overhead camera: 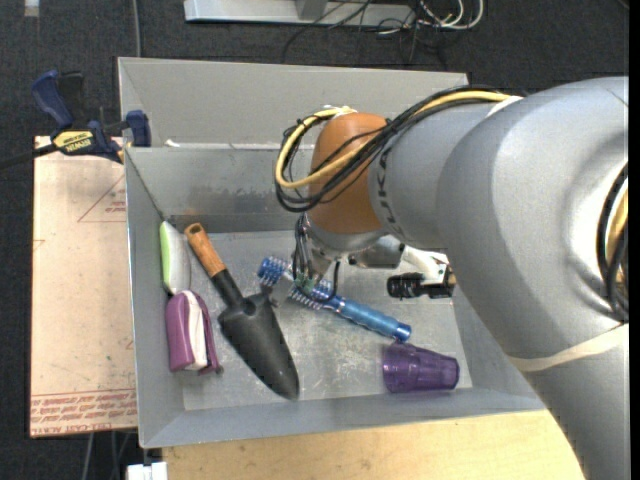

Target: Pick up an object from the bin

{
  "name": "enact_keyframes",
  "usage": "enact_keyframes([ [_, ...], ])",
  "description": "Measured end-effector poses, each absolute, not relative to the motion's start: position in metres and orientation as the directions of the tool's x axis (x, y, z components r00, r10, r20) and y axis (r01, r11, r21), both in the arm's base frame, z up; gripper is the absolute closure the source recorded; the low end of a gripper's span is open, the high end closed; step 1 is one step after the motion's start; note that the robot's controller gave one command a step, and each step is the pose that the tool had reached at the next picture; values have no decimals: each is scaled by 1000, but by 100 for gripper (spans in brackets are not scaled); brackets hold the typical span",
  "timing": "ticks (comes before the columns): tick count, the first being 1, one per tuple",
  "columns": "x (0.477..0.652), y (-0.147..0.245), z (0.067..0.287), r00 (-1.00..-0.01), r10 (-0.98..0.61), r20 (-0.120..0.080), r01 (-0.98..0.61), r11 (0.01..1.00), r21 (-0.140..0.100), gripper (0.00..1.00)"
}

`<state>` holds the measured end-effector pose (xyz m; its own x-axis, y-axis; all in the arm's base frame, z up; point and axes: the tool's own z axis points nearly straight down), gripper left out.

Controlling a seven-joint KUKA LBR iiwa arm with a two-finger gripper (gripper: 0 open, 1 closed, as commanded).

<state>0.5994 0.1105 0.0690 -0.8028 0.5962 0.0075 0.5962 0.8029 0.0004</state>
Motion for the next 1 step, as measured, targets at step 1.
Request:
enact_keyframes([
  [1, 599, 110, 69, -803, 596, 7, 596, 803, 0, 100],
])
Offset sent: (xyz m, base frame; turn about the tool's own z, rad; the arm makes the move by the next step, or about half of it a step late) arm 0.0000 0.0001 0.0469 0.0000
